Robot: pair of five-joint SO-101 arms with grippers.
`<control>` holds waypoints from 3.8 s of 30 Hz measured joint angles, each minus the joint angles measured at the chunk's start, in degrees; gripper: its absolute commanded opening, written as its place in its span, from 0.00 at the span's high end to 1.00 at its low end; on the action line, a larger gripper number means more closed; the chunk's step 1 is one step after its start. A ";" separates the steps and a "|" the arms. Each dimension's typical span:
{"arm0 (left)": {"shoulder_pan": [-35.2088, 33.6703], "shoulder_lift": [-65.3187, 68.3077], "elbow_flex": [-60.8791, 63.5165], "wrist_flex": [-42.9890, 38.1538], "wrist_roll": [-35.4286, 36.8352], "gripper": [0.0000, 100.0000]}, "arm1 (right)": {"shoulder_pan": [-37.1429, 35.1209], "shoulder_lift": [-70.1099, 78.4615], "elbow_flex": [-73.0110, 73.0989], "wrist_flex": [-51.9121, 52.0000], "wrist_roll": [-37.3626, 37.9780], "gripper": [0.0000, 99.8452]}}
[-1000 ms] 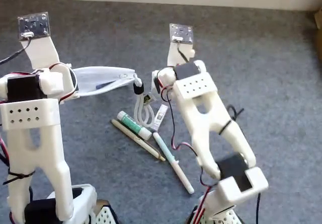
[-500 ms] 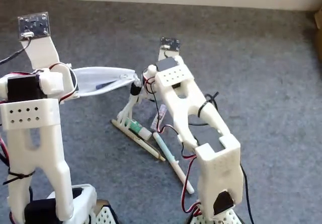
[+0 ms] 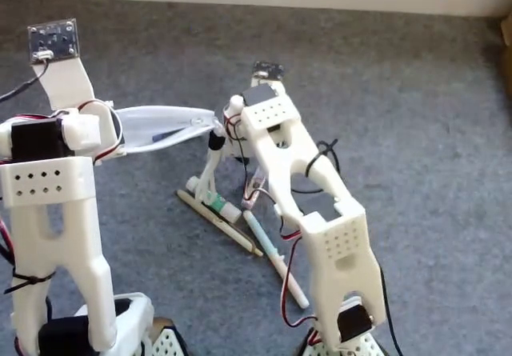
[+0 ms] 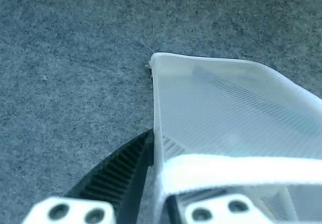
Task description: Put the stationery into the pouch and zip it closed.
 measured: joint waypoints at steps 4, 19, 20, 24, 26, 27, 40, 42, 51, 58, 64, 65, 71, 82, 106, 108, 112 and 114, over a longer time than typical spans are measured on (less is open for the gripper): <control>0.00 0.00 0.00 0.00 0.00 0.99 | -0.18 3.34 -1.93 5.36 0.00 0.87; -1.76 0.00 0.00 0.00 0.00 0.99 | -0.26 4.22 -2.02 7.91 0.00 0.99; -1.76 0.00 0.00 0.00 0.00 0.99 | -0.18 4.22 -2.02 7.91 0.00 0.99; -1.76 0.00 0.00 0.00 0.00 0.99 | -0.09 4.22 -2.02 8.70 0.00 0.99; -1.76 0.00 0.00 0.00 0.00 0.99 | -0.09 4.22 -2.02 10.02 0.00 0.99; -1.76 0.00 0.00 0.00 0.00 0.99 | 0.00 4.22 -2.46 10.64 0.00 0.99; -1.76 0.00 0.00 0.00 0.00 0.99 | 5.27 -5.63 -4.22 15.65 0.00 0.99; -1.76 0.00 0.00 0.00 0.00 0.99 | 5.27 -7.74 -4.22 16.35 0.00 0.99; -1.76 0.00 0.35 -0.09 0.00 0.99 | 5.27 -19.43 1.67 16.53 2.29 0.99; -1.76 0.00 0.88 -0.18 0.00 0.99 | 5.36 -30.77 12.31 10.64 2.64 0.99; -1.76 0.00 0.88 -0.18 0.00 0.99 | 5.36 -43.78 25.23 0.26 2.64 0.99; -1.76 0.00 0.88 -0.18 0.00 0.99 | 5.36 -45.98 27.78 -1.76 2.64 0.99; -1.76 0.00 0.88 -0.18 0.00 0.99 | 5.36 -57.76 39.03 -11.34 2.64 1.00; -1.76 0.00 0.88 -0.18 0.00 0.99 | 2.64 -75.08 49.93 -21.89 2.64 1.00; -1.76 -0.09 1.05 -0.18 0.00 0.99 | -13.98 -89.93 52.92 -45.45 28.40 1.00; -1.76 -0.44 1.49 -0.18 0.00 0.99 | -15.74 -89.93 52.92 -47.03 30.59 1.00; -1.76 -0.62 2.02 -0.18 0.00 0.99 | -18.55 -89.93 56.00 -51.52 33.58 1.00; -1.76 -0.62 2.02 -0.18 0.00 0.99 | -19.87 -89.93 58.99 -55.56 35.52 1.00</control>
